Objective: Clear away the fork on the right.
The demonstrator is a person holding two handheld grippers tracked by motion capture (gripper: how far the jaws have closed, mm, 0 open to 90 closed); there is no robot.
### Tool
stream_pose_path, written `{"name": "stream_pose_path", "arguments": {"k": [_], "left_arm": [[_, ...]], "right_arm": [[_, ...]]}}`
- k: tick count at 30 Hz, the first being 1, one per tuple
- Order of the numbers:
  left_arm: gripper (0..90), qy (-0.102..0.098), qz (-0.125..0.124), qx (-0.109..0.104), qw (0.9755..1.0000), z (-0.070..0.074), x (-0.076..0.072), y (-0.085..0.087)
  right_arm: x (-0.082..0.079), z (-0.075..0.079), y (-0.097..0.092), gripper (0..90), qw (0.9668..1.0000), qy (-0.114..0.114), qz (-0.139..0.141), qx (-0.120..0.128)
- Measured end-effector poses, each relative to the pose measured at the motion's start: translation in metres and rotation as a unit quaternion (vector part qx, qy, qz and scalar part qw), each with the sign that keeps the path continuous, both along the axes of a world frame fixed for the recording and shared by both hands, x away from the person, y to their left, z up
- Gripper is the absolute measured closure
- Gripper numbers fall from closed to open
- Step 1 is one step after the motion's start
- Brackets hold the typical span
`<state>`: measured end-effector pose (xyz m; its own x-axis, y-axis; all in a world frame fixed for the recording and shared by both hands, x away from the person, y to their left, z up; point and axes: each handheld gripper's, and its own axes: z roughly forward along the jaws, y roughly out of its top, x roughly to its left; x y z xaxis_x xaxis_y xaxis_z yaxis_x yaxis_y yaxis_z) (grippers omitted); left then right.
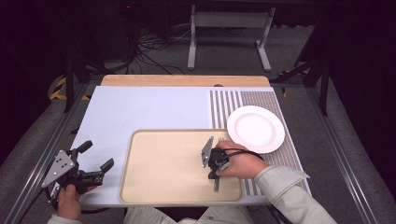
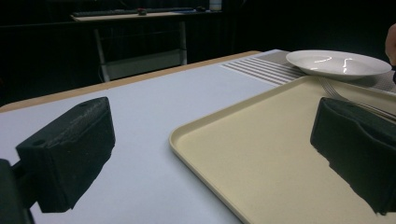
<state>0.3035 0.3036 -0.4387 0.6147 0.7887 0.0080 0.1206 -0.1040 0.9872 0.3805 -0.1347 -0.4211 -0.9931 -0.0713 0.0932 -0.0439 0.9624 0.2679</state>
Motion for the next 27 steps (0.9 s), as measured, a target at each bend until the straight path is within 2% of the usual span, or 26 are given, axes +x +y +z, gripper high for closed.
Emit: {"name": "stream_pose_path", "arguments": {"k": [11, 25, 27], "left_arm": [[0.6, 0.002, -0.001, 0.001, 1.0, -0.001, 0.001, -0.001], [0.6, 0.002, 0.0, 0.0, 1.0, -0.001, 0.0, 0.0], [0.6, 0.001, 0.0, 0.0, 1.0, 0.0, 0.0, -0.001]], "right_arm": [[-0.006, -0.001, -0.021, 90.0, 0.9998, 0.009, -0.016, 0.01], [-0.007, -0.001, -0.023, 90.0, 0.9996, 0.012, -0.021, 0.012], [-0.007, -0.001, -0.023, 89.9, 0.9997, 0.009, -0.014, 0.016]]}}
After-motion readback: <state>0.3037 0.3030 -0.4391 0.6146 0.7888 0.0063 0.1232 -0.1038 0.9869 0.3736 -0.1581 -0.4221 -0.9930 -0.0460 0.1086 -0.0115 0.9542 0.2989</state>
